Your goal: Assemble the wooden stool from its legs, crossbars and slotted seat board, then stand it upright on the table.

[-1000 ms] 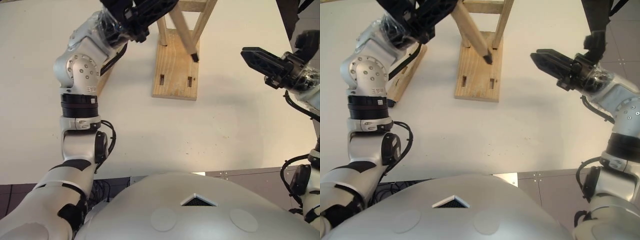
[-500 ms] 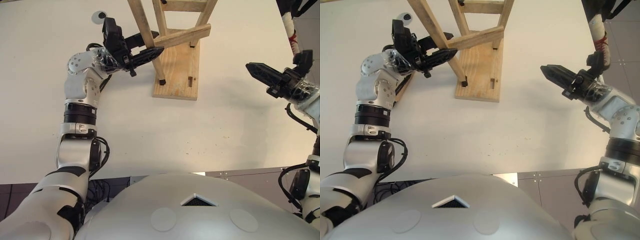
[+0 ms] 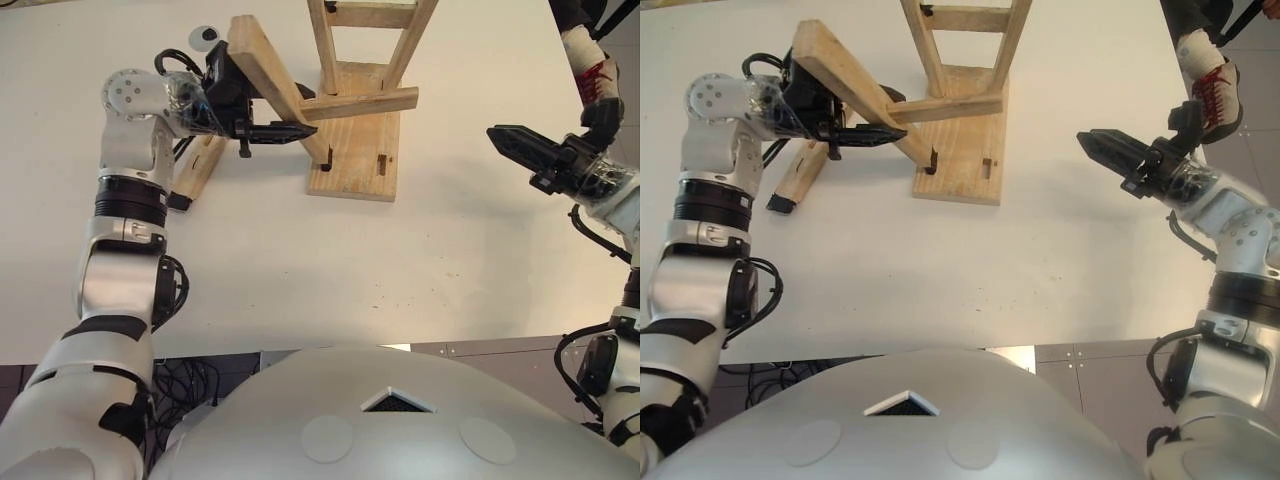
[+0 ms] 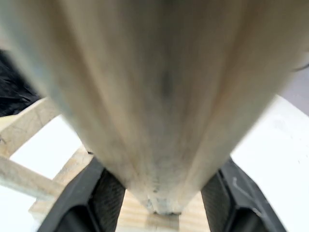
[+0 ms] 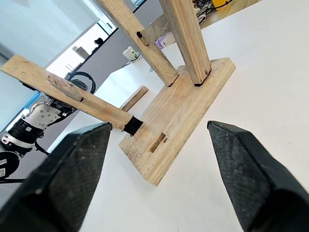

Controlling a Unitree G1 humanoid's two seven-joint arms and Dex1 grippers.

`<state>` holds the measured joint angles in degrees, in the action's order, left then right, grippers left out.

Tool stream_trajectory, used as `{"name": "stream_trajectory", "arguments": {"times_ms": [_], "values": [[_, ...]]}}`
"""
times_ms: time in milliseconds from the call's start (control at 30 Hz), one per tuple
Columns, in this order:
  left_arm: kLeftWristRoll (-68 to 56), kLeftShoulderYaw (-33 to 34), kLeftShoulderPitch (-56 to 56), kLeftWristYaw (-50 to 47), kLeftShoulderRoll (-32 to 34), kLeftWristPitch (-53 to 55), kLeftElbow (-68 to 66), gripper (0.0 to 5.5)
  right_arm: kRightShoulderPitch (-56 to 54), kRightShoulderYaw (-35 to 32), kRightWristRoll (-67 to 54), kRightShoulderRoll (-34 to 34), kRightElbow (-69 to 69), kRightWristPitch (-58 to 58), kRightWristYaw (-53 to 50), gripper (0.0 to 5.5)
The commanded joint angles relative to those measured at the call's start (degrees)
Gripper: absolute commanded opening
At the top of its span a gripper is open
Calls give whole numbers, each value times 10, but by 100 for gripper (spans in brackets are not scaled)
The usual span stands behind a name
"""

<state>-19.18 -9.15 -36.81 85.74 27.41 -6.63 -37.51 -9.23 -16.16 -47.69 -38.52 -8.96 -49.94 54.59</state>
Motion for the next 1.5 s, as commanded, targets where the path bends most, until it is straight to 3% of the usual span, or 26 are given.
{"name": "stream_trajectory", "arguments": {"times_ms": [33, 367, 500, 700, 900, 1067, 1267, 1500], "values": [[70, -57, 6, 6, 0, 53, -40, 202, 18, -2, 5, 24, 23, 10, -16, 363], [97, -95, -35, -5, 23, 125, -11, 202, 46, -12, 7, 51, 42, 29, -42, 363], [132, -110, -33, -66, 8, 111, -40, 202, 46, -11, 8, 54, 42, 32, -45, 363], [204, -193, 56, -163, -9, 148, -40, 202, 52, -5, 11, 56, 45, 35, -46, 363], [212, -273, 127, -135, 28, 222, 35, 202, 59, -3, 12, 64, 49, 38, -54, 363], [172, -255, 70, -126, -4, 291, -59, 202, 65, 0, 16, 68, 46, 46, -55, 363], [197, -238, -9, -176, -46, 244, -219, 202, 61, 9, 20, 62, 42, 43, -53, 363], [273, -345, 88, -162, 3, 159, -121, 201, 63, 9, 23, 61, 36, 45, -52, 363]]}}
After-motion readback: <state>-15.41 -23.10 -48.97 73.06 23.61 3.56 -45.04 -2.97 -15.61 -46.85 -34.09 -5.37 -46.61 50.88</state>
